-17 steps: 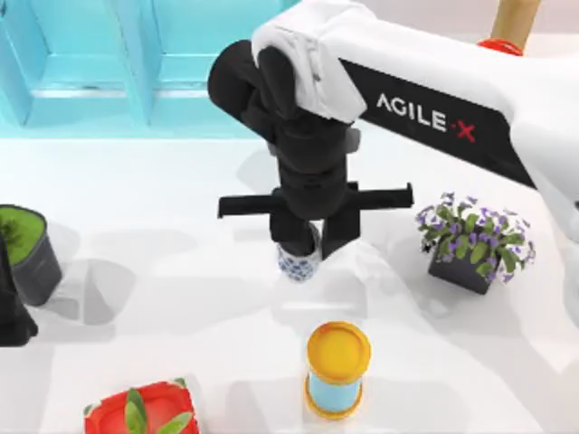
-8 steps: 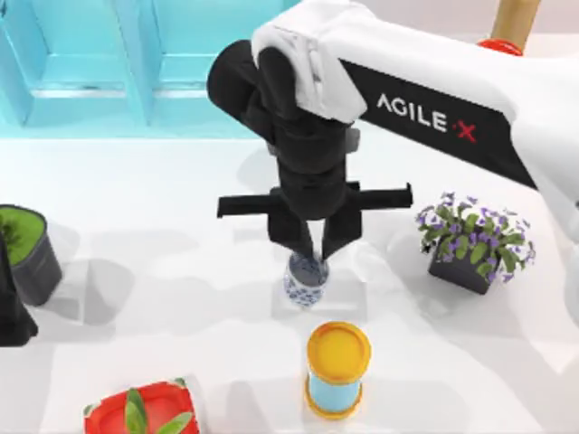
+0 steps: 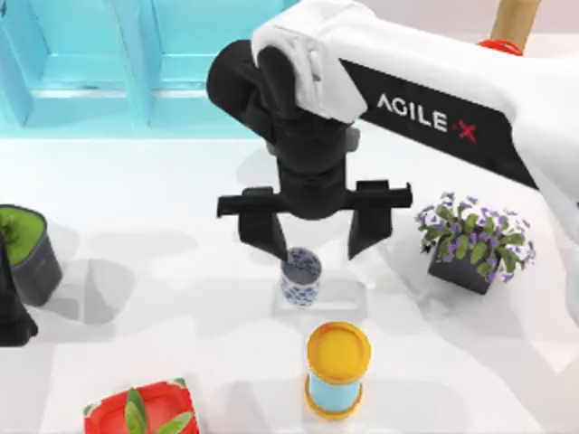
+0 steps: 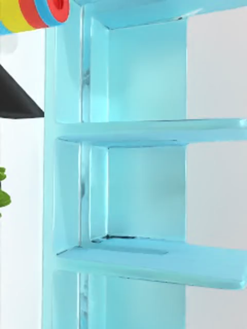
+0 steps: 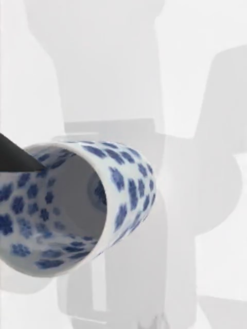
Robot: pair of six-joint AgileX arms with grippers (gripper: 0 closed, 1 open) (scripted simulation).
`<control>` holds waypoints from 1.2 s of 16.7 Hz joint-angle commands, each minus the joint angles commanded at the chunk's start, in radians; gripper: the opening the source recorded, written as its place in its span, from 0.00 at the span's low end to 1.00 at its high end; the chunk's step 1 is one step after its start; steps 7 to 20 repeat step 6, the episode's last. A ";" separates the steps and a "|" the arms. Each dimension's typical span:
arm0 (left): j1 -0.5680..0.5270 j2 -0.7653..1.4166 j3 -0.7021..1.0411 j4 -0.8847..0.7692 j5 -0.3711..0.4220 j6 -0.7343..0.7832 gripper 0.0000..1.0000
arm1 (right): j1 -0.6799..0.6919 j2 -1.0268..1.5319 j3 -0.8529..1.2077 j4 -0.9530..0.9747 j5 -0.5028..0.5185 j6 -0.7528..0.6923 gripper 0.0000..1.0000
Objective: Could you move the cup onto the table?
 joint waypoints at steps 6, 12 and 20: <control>0.000 0.000 0.000 0.000 0.000 0.000 1.00 | 0.000 0.000 0.000 0.000 0.000 0.000 1.00; 0.000 0.000 0.000 0.000 0.000 0.000 1.00 | 0.000 0.000 0.000 0.000 0.000 0.000 1.00; 0.000 0.000 0.000 0.000 0.000 0.000 1.00 | 0.000 0.000 0.000 0.000 0.000 0.000 1.00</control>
